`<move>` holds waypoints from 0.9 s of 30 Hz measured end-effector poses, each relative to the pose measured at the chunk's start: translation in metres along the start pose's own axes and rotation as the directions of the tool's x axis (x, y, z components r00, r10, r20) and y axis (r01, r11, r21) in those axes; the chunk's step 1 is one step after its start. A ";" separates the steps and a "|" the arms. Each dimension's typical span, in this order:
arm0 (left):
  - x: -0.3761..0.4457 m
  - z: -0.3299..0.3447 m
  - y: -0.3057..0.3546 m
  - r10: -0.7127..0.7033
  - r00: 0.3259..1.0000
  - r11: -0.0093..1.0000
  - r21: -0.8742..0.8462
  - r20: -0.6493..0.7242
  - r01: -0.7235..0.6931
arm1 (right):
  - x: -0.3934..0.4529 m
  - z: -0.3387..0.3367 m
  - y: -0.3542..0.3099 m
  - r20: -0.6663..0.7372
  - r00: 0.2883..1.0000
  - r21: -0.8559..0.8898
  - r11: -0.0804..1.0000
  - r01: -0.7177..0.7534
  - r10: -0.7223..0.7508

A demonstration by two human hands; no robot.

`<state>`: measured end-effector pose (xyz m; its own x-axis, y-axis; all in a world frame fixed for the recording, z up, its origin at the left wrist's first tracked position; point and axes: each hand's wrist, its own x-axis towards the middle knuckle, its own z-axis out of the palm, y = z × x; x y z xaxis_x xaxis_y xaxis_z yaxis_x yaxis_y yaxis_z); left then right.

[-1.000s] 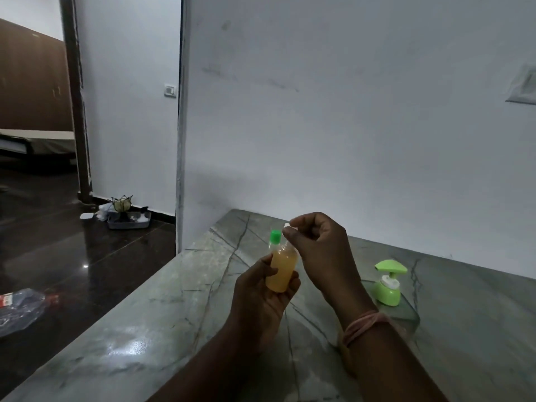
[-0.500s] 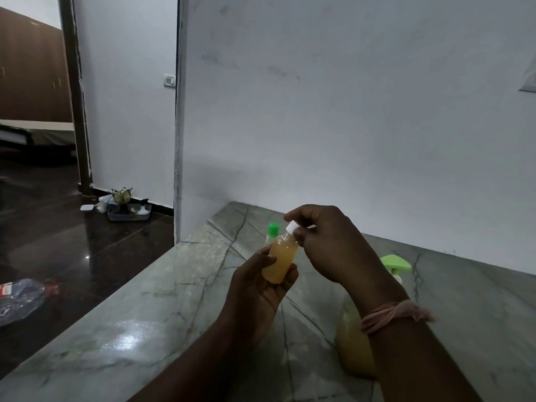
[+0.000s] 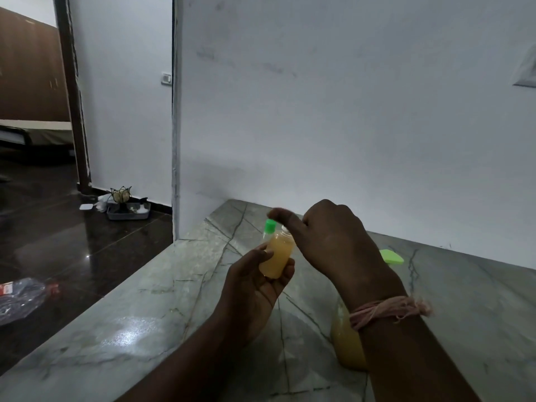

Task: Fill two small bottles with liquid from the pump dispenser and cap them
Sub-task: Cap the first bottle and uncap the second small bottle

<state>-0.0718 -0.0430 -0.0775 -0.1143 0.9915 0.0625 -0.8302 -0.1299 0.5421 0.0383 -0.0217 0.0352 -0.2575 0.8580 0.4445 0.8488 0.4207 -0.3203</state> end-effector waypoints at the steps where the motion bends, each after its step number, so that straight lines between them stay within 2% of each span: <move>1: 0.000 0.000 0.000 -0.001 1.000 1.000 -0.010 0.002 0.001 | -0.001 -0.002 -0.001 -0.010 1.000 0.015 1.000 -0.002 0.002; 3: 0.000 -0.001 0.000 0.003 1.000 0.999 -0.036 0.011 -0.002 | -0.002 -0.007 -0.005 0.006 0.999 0.054 0.998 0.037 -0.037; 6: 0.001 -0.003 0.000 0.015 1.000 0.999 -0.042 0.020 -0.014 | -0.006 -0.008 -0.008 0.121 0.984 0.111 0.987 0.118 -0.132; 8: 0.002 -0.003 0.000 0.010 1.000 0.999 -0.044 0.027 -0.009 | -0.006 -0.008 -0.008 0.117 0.984 0.157 0.981 0.117 -0.136; 13: 0.002 -0.005 0.000 -0.007 1.000 0.999 -0.044 0.021 0.008 | -0.001 -0.006 -0.003 -0.024 1.000 0.012 1.000 -0.009 0.010; 19: 0.003 -0.005 -0.001 -0.010 0.999 1.000 -0.016 0.052 0.010 | -0.007 -0.006 -0.009 0.162 0.973 0.093 0.984 0.150 -0.164; 23: 0.003 -0.006 -0.002 -0.012 0.995 0.999 0.051 0.102 0.007 | -0.003 0.001 -0.007 0.137 0.984 0.017 0.994 0.112 -0.114; 27: 0.008 -0.010 -0.008 0.039 0.991 0.979 0.195 0.125 -0.063 | 0.000 0.005 -0.004 0.112 0.992 -0.053 0.997 0.058 -0.052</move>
<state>-0.0713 -0.0339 -0.0898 -0.0777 0.9792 0.1877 -0.6993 -0.1877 0.6898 0.0328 -0.0221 0.0319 -0.3513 0.8628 0.3636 0.8555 0.4536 -0.2497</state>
